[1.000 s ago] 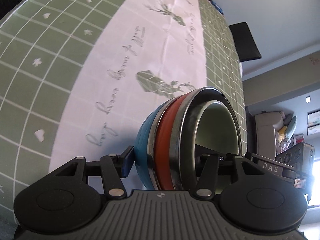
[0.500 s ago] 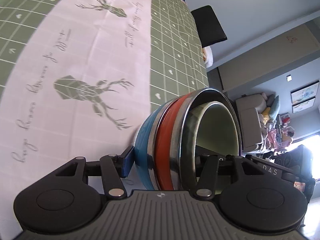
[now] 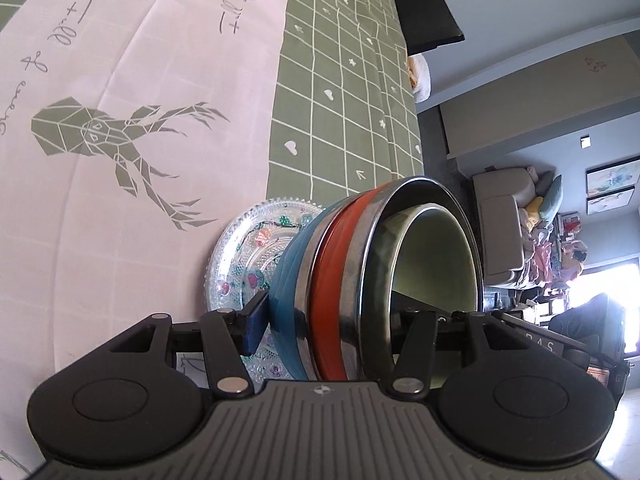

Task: Organize plates and bowls
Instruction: 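Carry the bowl stack with both grippers over the plate stack, then lower the bowl stack onto the glass plate and open both grippers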

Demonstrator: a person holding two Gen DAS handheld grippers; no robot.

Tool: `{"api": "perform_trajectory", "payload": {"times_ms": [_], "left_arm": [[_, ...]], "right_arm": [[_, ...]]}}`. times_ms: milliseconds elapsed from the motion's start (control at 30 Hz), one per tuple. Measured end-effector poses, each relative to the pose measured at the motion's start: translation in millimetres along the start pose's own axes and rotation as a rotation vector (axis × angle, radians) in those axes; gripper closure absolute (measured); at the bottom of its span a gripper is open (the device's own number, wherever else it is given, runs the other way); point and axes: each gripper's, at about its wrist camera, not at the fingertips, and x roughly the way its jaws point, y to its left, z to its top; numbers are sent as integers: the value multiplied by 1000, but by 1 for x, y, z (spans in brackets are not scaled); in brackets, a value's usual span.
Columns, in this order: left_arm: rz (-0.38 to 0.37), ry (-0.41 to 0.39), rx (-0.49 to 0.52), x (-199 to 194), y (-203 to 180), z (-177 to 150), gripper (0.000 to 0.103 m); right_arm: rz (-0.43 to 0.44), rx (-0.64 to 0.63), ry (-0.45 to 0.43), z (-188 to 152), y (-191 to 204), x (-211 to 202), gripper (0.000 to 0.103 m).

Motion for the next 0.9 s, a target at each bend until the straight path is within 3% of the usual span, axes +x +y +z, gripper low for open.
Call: {"api": "perform_trajectory", "payload": {"times_ms": [400, 900], "left_arm": [[33, 23, -46, 14, 9, 0, 43], [26, 16, 0, 13, 8, -1, 43]], "right_arm": [[-5, 17, 38, 6, -13, 17, 51], [19, 21, 49, 7, -20, 18, 49]]}}
